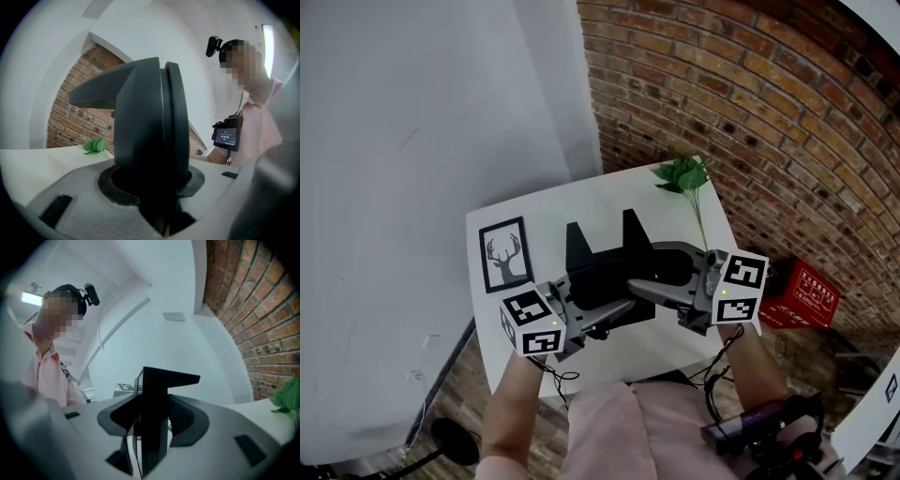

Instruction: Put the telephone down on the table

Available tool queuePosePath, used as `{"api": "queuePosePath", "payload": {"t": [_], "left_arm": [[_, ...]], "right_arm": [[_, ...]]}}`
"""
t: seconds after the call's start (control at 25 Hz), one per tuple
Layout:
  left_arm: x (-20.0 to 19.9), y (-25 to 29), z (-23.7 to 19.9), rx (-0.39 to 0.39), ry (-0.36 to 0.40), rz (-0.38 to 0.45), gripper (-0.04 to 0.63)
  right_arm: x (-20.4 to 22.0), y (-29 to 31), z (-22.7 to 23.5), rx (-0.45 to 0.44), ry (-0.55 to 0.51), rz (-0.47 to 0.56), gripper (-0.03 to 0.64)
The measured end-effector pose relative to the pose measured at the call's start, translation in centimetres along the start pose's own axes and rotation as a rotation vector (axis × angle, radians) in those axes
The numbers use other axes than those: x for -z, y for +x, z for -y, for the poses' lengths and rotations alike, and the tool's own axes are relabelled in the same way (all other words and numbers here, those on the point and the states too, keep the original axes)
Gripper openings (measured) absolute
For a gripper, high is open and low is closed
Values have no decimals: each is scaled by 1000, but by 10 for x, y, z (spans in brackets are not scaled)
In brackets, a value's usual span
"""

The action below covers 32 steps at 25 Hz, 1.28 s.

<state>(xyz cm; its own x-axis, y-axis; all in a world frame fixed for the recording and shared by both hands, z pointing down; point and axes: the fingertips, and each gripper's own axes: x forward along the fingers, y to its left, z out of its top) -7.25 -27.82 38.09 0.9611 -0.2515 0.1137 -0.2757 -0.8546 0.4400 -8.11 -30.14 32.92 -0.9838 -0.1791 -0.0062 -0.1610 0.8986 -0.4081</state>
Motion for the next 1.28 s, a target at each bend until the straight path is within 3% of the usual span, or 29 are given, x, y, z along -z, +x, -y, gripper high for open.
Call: {"api": "queuePosePath", "payload": {"t": [1.28], "left_arm": [[105,35,-77,-8,-342,-54,166]], "right_arm": [[112,-4,96,41,331,-126,199]]}}
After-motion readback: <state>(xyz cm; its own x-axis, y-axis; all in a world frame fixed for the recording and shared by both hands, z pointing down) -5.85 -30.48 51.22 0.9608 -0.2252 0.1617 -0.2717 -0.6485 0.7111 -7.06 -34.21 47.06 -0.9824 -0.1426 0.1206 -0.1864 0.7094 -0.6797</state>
